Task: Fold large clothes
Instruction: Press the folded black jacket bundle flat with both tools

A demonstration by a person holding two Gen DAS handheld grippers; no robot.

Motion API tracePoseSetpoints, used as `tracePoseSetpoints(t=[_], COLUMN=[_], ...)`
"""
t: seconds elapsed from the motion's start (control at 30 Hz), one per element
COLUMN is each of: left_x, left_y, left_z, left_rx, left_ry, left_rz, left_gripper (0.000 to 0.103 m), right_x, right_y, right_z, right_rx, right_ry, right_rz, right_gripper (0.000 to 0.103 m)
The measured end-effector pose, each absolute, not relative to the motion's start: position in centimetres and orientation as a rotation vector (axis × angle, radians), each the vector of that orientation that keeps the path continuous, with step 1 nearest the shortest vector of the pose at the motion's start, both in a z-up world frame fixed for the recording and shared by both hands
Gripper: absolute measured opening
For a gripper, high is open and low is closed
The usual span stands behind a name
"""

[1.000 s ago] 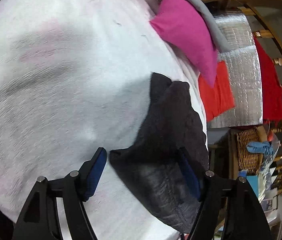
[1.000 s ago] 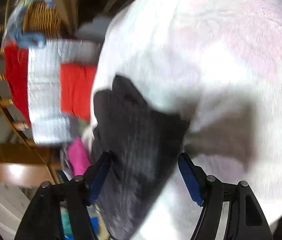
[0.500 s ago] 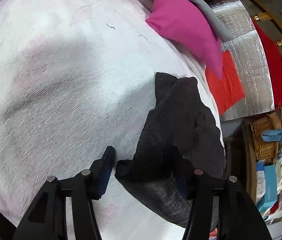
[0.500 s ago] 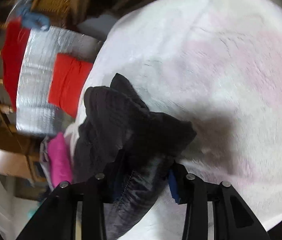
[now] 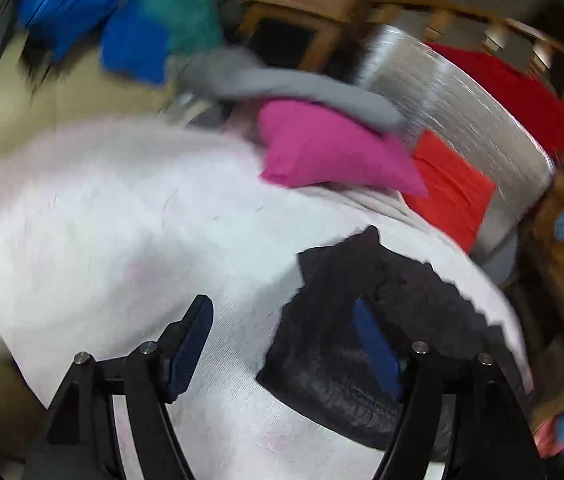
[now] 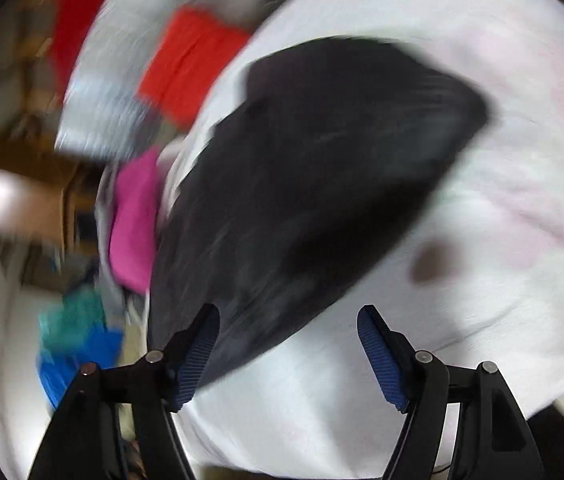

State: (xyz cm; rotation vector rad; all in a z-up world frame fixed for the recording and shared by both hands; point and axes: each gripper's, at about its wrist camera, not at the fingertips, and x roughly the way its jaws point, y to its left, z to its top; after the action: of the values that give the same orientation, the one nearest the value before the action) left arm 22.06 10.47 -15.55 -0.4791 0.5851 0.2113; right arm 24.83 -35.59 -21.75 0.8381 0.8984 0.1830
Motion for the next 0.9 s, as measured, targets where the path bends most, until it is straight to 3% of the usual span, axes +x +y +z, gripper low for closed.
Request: tracePoseSetpoints(t=[0.17,0.4,0.6,0.8,0.87,0.9], left_x=[22.6,22.3,22.9,23.3,23.3,23.3], left_y=[5.9,2.6,1.9,1.4,1.3,1.3], left_z=[-15.5,-16.3,-17.2,-17.8,-17.9,-17.9], left_rx=[-0.243,-0.133,-0.100,-0.079,-0.074,-0.072], left_ry=[0.618,0.655,0.694,0.715,0.717,0.718], left_rz=[0.163,0.107,0.114,0.114,0.113,0.112], left_gripper=[0.075,0.075,0.076,0.076,0.076,0.076], right_x=[23.8,25.6,25.6,27.0,27.9,28.0], right_y=[-33.0,-36.3,-39.3,-38.6,-37.9,-37.5], right_z=[-17.0,-22.5,-25.4,-26.2,-25.8,-25.3], right_rx=[0.566,0.864,1.018,0.978,0.956,0.941], right_ry=[0.691,0.921,0.933,0.925,0.884,0.865], right_rz=[0.130,0.121,0.006,-0.031,-0.030,-0.031], right_gripper=[0.075,0.075,0.075,0.076,0.072,0.056])
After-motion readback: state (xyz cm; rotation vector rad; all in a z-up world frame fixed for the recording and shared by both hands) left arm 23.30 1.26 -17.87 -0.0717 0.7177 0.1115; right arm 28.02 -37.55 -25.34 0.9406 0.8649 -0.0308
